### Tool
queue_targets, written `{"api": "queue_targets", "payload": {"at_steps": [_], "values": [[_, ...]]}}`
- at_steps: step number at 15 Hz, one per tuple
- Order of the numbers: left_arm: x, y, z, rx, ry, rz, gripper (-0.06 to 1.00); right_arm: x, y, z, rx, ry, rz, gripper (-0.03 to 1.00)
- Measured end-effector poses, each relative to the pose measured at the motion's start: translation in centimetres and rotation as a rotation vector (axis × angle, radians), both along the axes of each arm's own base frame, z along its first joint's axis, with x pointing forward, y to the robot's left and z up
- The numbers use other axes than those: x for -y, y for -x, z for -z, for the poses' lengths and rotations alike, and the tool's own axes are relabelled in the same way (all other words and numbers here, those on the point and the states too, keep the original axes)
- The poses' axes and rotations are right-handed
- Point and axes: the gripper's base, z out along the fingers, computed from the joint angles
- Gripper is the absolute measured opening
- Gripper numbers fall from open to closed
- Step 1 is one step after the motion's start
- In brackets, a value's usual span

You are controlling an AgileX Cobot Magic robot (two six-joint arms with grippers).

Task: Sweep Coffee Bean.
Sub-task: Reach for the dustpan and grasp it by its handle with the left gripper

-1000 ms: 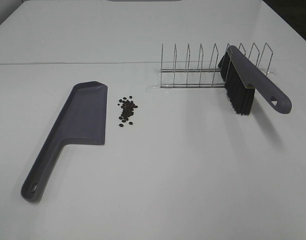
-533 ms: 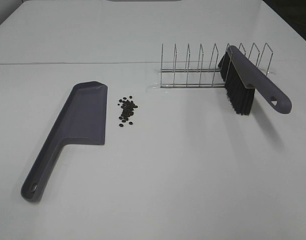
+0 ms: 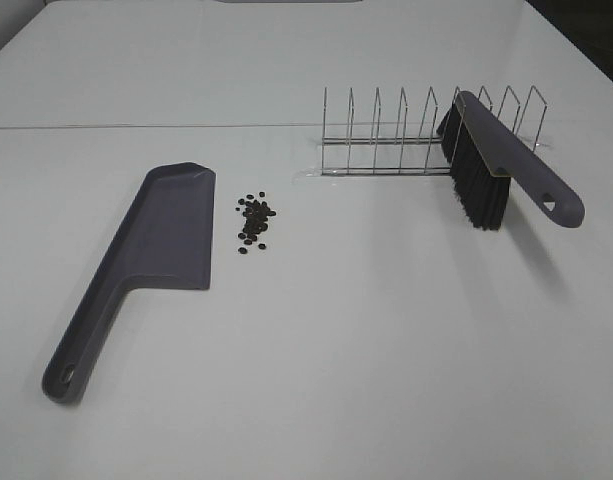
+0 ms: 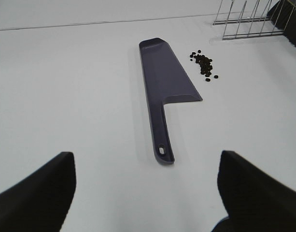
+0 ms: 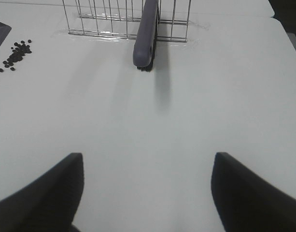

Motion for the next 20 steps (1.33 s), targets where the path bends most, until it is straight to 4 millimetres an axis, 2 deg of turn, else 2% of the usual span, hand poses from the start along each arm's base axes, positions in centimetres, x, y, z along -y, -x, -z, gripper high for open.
{"api": "queue_targets", "payload": {"at_steps": [8,10,11,13,16,18,19,20], "values": [[0.0,0.0,0.0,0.0,0.001,0.001,0.76,0.0,0.0,0.0,0.0,0.0,0.0,0.72],[-0.1,-0.5,-1.2,0.056,0.024,-0.02,0.76,0.0,0.0,0.0,0.0,0.0,0.0,0.72],[-0.2,-1.4,-2.2,0.095,0.031,-0.034,0.76,0.0,0.0,0.0,0.0,0.0,0.0,0.72],[-0.5,-4.2,-3.2,0.086,0.045,-0.058,0.76,0.0,0.0,0.0,0.0,0.0,0.0,0.72],[-0.7,-8.9,-3.6,-0.036,0.05,-0.078,0.76,0.0,0.0,0.0,0.0,0.0,0.0,0.72],[-0.9,-13.5,-3.7,-0.178,0.05,-0.084,0.76,0.0,0.0,0.0,0.0,0.0,0.0,0.72],[-1.1,-18.3,-3.1,-0.314,0.049,-0.089,0.76,0.0,0.0,0.0,0.0,0.0,0.0,0.72],[-1.1,-19.4,-2.9,-0.342,0.049,-0.089,0.76,0.0,0.0,0.0,0.0,0.0,0.0,0.72]]}}
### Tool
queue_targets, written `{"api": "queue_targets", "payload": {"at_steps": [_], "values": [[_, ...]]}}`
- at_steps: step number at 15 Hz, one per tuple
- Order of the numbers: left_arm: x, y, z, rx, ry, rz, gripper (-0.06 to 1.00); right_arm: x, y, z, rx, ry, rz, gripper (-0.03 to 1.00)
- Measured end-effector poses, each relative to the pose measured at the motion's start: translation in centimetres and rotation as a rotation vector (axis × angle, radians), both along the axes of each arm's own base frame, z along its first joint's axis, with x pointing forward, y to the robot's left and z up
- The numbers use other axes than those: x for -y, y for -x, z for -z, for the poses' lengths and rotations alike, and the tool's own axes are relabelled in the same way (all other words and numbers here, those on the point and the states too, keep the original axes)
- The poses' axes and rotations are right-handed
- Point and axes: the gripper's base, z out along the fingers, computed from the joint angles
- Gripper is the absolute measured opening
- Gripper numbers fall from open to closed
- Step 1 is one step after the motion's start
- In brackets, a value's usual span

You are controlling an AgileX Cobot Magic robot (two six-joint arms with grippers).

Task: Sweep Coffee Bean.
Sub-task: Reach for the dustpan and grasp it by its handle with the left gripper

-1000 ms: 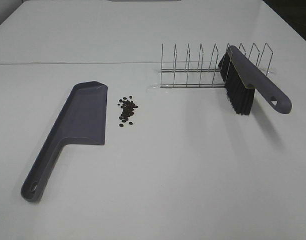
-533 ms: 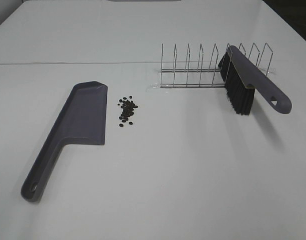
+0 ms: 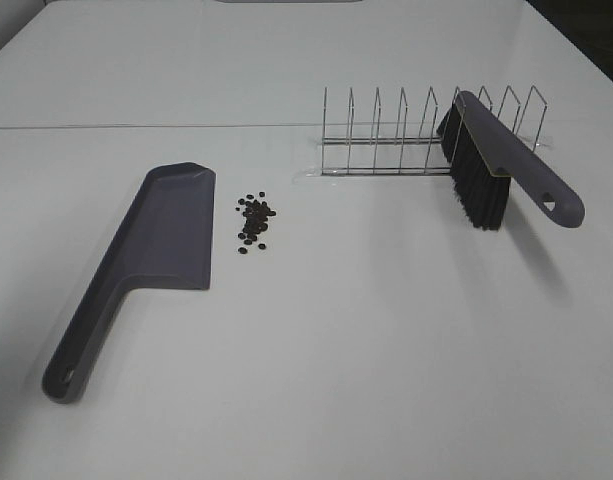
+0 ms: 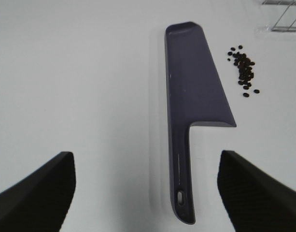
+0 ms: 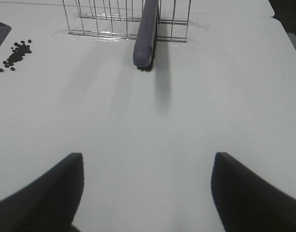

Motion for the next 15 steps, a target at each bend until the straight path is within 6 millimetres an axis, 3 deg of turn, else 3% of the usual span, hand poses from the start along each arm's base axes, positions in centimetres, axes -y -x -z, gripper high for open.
{"api": "queue_targets", "payload": {"at_steps": [3,5,7,10,15], "values": [[-0.1,-6.5,2.7,-0.209,0.018,0.007,0.76,0.0,0.0,0.0,0.0,0.0,0.0,0.72],[0.5,-9.6,4.5,-0.335,0.025,0.039,0.76,0.0,0.0,0.0,0.0,0.0,0.0,0.72],[1.6,-11.3,6.3,-0.412,0.029,0.065,0.76,0.0,0.0,0.0,0.0,0.0,0.0,0.72],[4.6,-12.6,10.5,-0.57,-0.041,0.054,0.76,0.0,0.0,0.0,0.0,0.0,0.0,0.72],[8.3,-12.2,12.6,-0.631,-0.124,0.076,0.76,0.0,0.0,0.0,0.0,0.0,0.0,0.72]]}}
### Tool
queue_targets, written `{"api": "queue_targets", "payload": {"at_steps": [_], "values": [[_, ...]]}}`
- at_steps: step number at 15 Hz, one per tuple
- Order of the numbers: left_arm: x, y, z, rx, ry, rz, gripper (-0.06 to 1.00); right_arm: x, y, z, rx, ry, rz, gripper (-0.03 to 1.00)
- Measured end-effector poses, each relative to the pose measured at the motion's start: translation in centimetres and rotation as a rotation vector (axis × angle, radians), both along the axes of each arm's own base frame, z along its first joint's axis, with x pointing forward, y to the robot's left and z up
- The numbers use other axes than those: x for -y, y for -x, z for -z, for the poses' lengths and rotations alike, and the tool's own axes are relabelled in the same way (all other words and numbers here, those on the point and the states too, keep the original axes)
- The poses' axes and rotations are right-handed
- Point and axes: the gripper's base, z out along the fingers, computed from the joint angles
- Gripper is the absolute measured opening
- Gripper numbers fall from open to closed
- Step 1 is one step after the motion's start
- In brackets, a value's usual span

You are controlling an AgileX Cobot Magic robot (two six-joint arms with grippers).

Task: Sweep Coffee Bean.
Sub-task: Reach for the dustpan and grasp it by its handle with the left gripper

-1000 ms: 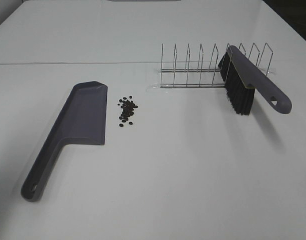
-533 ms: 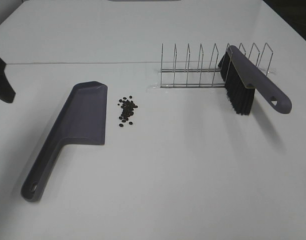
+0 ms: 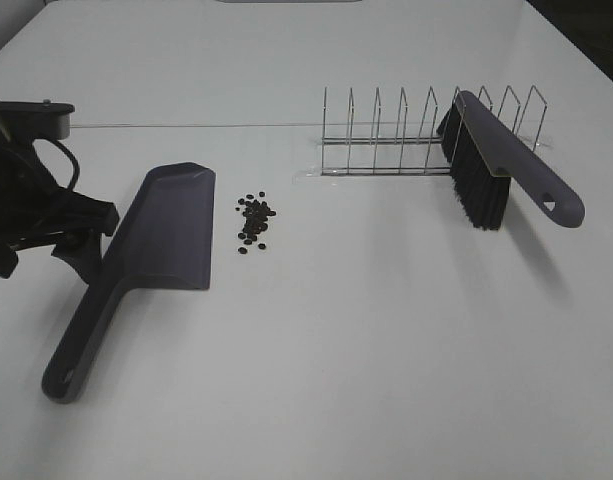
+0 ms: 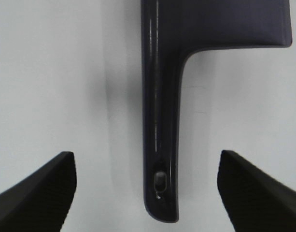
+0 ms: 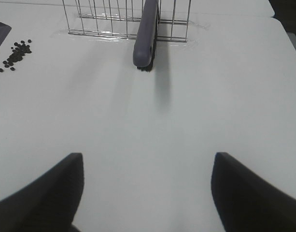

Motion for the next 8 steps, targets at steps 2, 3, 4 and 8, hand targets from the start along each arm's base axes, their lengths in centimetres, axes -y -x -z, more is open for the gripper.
{"api": "queue_targets", "payload": {"at_steps": [2,3,4,8], "values": [[0.4,-0.3,0.8,-0.002,0.003,-0.013,0.76,0.0,0.0,0.0,0.0,0.0,0.0,0.72],[0.4,-0.6,1.4,-0.002,0.003,-0.016,0.76,0.0,0.0,0.0,0.0,0.0,0.0,0.72],[0.5,-0.8,1.8,0.0,0.004,-0.017,0.76,0.0,0.0,0.0,0.0,0.0,0.0,0.72],[0.8,-1.6,5.0,-0.034,0.0,-0.022,0.76,0.0,0.0,0.0,0.0,0.0,0.0,0.72]]}}
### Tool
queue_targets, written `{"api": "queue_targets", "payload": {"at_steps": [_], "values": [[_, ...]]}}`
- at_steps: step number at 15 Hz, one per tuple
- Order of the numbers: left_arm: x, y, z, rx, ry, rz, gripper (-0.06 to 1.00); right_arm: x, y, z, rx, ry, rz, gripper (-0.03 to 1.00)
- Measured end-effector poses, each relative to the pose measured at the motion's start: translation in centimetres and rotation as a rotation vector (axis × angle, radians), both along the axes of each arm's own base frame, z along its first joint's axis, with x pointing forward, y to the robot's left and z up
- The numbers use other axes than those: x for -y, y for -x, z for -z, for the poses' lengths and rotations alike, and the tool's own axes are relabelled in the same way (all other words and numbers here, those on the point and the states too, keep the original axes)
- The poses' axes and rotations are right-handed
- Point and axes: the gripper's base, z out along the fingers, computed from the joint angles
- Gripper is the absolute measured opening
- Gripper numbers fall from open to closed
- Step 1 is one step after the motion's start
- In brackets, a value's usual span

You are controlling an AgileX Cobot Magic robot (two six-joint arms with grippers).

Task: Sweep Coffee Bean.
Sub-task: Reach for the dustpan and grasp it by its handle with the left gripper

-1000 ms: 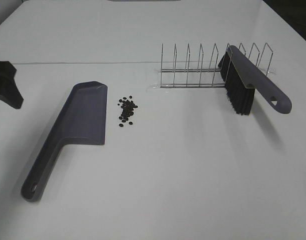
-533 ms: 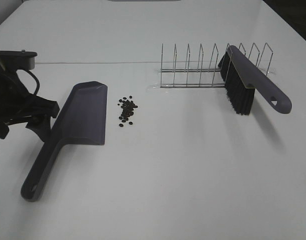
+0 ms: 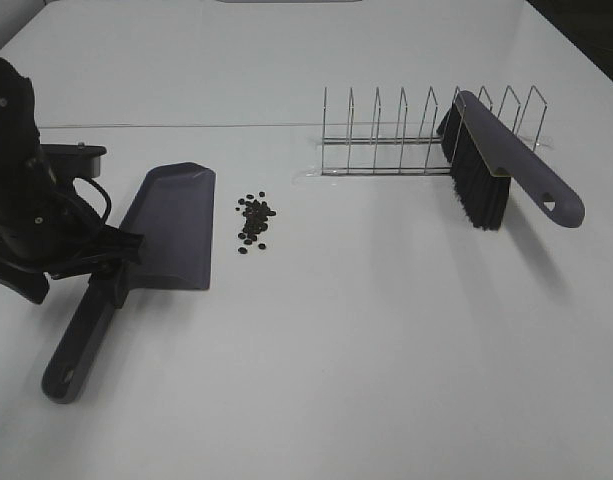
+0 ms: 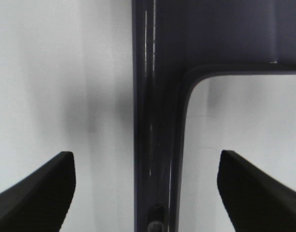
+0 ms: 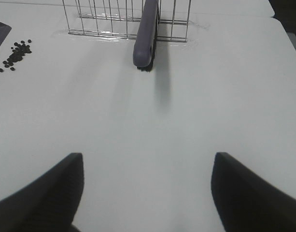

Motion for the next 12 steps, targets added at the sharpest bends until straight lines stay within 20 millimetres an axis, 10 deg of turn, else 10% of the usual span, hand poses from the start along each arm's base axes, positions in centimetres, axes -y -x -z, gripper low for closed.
{"api": "queue_targets", "payload": {"at_steps": [8,12], "values": [[0.3,-0.9,3.6,-0.006,-0.001,0.001,0.75,0.0,0.0,0.0,0.0,0.0,0.0,0.72],[0.3,-1.1,3.8,-0.006,0.0,-0.01,0.55,0.0,0.0,0.0,0.0,0.0,0.0,0.72]]}}
